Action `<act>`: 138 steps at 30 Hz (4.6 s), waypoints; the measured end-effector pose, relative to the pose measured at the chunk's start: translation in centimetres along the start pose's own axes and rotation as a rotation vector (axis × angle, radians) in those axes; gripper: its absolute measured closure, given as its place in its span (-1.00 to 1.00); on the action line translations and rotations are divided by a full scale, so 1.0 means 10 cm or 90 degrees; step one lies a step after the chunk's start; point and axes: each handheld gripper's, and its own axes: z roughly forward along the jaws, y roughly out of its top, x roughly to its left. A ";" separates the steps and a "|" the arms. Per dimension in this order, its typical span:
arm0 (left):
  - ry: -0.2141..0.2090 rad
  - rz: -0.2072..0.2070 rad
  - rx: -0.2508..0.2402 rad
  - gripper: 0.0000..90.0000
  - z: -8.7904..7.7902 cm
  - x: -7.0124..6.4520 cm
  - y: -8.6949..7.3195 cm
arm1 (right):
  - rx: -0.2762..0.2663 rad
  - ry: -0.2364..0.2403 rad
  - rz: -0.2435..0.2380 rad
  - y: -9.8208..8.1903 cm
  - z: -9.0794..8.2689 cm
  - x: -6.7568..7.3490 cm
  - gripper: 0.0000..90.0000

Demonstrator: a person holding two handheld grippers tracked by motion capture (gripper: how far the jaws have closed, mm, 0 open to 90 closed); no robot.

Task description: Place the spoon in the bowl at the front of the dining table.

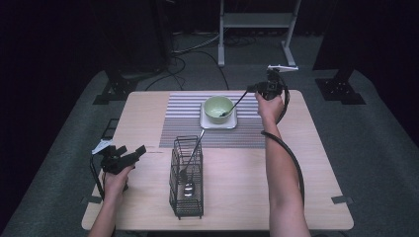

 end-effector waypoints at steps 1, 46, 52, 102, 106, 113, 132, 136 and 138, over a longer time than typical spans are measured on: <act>0.000 0.000 0.001 -1.00 0.00 0.00 0.00 | 0.001 0.002 0.002 -0.02 0.01 -0.02 0.94; -0.003 0.011 0.014 -1.00 0.04 -0.04 -0.03 | 0.048 0.081 0.020 -0.36 -0.29 -0.39 -0.01; -0.001 0.012 0.014 -1.00 0.03 -0.04 -0.03 | 0.053 0.086 0.005 -0.39 -0.37 -0.37 -0.04; 0.002 0.016 0.020 -1.00 0.04 -0.04 -0.04 | 0.119 0.147 -0.037 -0.85 -0.64 -0.36 -0.14; 0.002 0.016 0.020 -1.00 0.05 -0.04 -0.04 | 0.122 0.151 -0.040 -0.89 -0.67 -0.36 -0.14; 0.003 0.016 0.021 -1.00 0.05 -0.04 -0.04 | 0.125 0.158 -0.046 -0.95 -0.70 -0.35 -0.15; 0.003 0.016 0.021 -1.00 0.05 -0.05 -0.04 | 0.135 0.173 -0.061 -1.09 -0.76 -0.28 -0.16; 0.004 0.014 0.020 -1.00 0.05 -0.04 -0.04 | 0.140 0.176 -0.063 -1.12 -0.77 -0.27 -0.16; 0.004 0.015 0.021 -1.00 0.05 -0.04 -0.04 | 0.141 0.178 -0.063 -1.14 -0.77 -0.27 -0.16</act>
